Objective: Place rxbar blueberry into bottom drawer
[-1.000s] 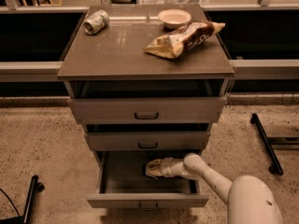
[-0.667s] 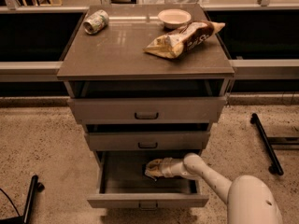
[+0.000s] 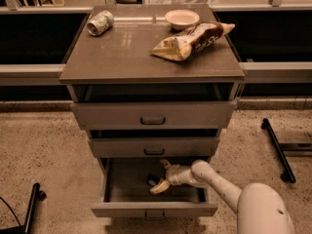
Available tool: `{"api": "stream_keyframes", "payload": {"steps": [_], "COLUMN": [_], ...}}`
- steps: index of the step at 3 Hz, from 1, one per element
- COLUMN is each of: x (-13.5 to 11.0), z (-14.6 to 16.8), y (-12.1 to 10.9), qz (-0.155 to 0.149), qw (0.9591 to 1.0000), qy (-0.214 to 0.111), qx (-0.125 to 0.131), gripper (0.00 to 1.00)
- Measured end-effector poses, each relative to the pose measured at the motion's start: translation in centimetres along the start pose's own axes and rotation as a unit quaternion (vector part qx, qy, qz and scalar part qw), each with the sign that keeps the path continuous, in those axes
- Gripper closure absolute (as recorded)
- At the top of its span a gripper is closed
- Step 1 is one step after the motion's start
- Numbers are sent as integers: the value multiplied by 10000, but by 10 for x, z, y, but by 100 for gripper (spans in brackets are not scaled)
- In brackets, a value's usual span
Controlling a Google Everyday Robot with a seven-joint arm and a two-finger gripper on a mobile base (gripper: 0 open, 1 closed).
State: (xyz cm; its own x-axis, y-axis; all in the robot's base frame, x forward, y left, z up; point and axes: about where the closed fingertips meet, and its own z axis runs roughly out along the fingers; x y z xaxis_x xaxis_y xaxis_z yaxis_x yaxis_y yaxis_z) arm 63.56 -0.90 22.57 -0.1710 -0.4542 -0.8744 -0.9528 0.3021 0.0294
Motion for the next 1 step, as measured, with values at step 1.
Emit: {"api": "stream_keyframes", "payload": {"steps": [1], "x": [0], "z": [0], "y": [0], "qz": [0], "qw": [10000], "qy": [0], "qx": [0], "gripper": [0]}}
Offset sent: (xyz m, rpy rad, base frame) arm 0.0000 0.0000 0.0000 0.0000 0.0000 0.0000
